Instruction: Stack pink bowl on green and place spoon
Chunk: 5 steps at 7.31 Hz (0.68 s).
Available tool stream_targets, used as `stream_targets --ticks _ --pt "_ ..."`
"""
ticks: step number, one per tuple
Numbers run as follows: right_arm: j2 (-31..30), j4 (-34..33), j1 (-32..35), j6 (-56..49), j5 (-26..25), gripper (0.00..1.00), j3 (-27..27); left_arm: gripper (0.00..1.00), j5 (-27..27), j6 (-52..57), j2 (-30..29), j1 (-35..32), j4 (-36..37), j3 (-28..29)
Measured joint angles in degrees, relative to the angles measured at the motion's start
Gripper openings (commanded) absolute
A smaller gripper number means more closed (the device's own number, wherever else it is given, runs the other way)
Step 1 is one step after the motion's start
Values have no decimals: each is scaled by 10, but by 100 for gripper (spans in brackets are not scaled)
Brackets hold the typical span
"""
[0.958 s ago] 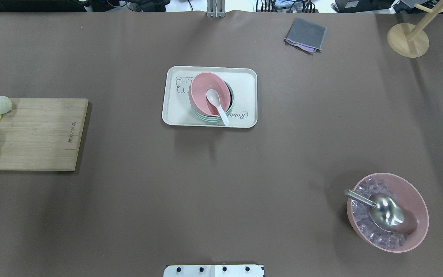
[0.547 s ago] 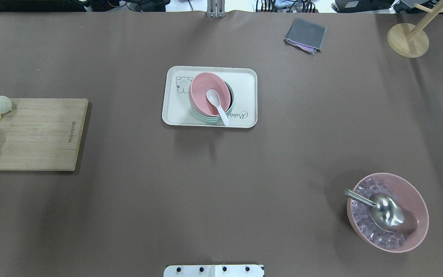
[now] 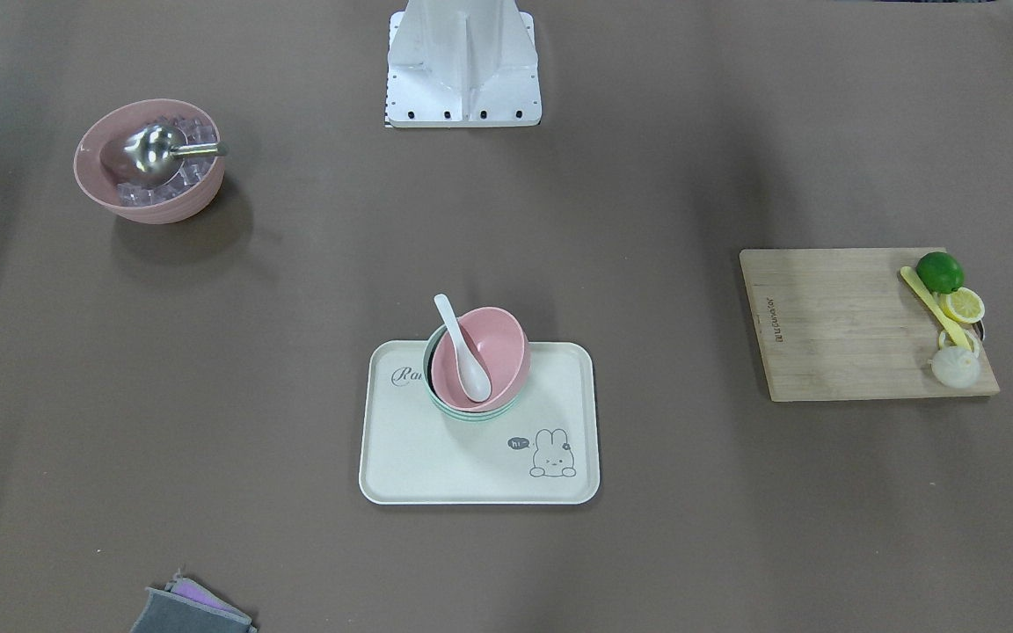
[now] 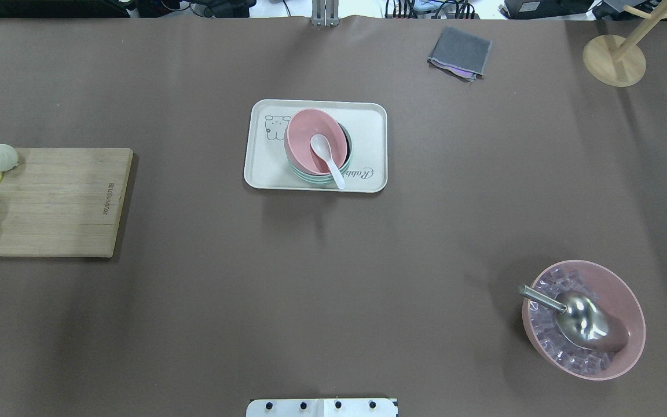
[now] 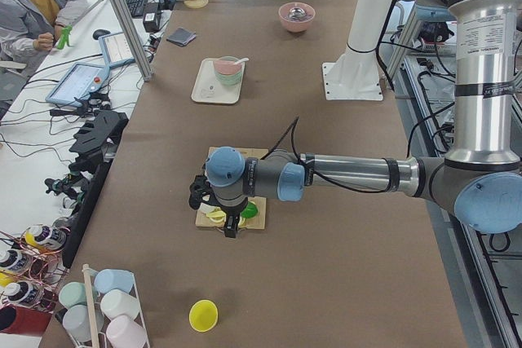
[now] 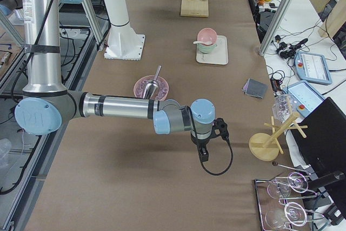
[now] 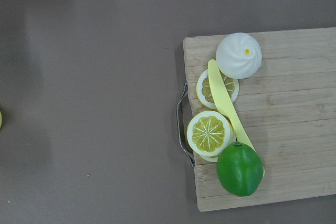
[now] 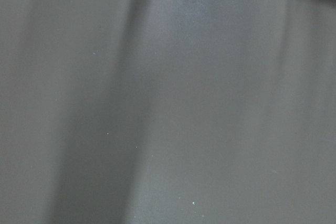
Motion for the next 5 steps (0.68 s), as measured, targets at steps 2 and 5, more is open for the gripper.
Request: stream_targets --ticks 2,5 --pt "-10 0 0 2 1 100 14 98 4 0 0 0 -1 1" --pt "-12 -1 1 6 2 100 16 98 5 0 -2 -1 -1 -3"
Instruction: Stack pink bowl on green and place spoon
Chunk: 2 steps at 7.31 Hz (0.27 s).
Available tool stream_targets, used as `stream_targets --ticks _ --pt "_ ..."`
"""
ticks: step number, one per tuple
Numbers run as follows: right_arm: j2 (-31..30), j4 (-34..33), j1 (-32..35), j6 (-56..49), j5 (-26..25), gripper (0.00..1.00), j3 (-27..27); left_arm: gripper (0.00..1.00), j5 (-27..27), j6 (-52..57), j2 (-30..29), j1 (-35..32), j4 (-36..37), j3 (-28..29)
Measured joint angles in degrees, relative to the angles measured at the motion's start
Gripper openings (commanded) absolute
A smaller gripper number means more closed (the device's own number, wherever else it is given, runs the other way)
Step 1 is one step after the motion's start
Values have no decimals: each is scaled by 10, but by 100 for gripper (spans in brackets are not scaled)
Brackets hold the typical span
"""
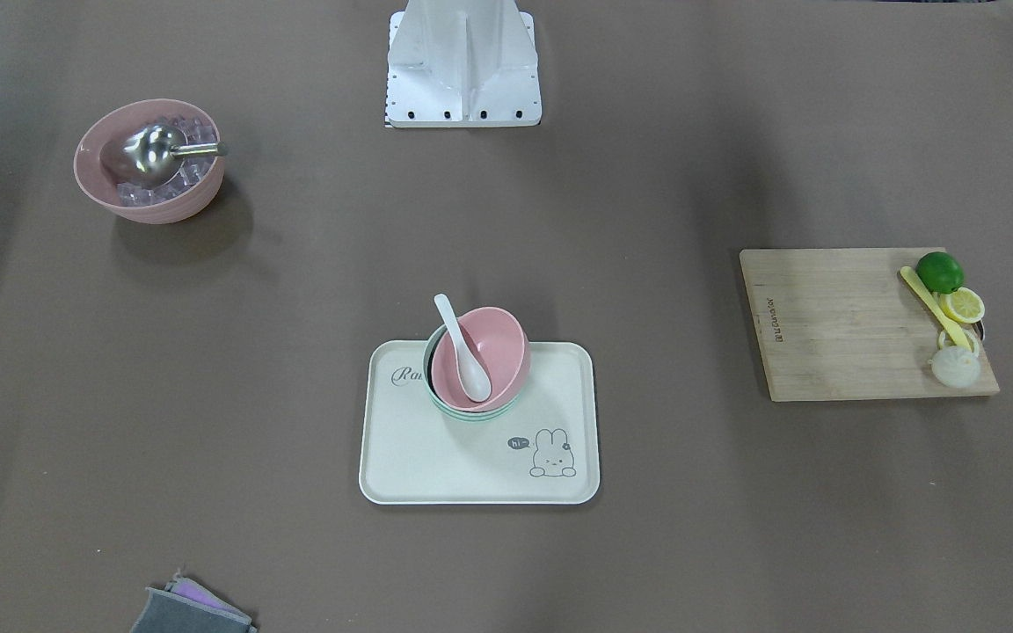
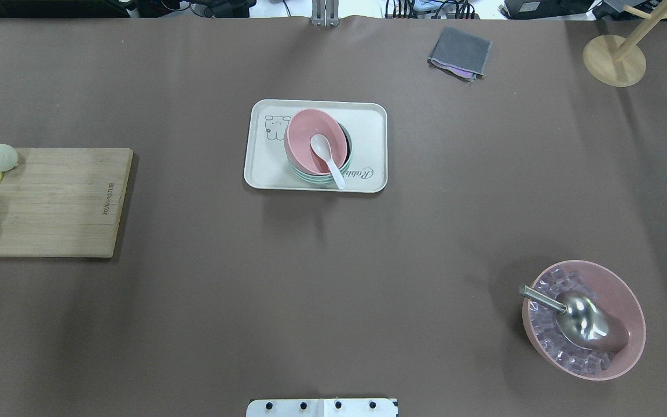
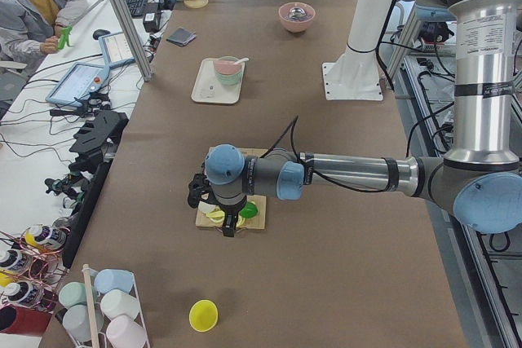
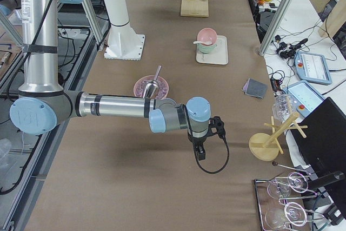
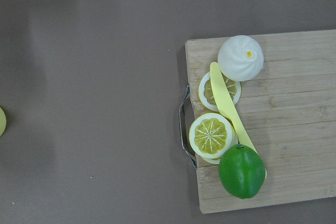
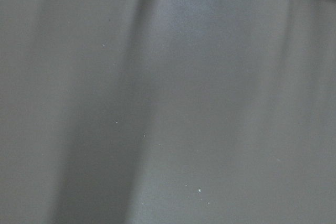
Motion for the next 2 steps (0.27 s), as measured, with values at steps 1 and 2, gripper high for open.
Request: stream_targets --ticks 1,2 --pt "0 0 0 0 2 100 0 98 0 0 0 0 0 -1" --pt "0 0 0 0 3 100 1 98 0 -1 0 0 0 -2"
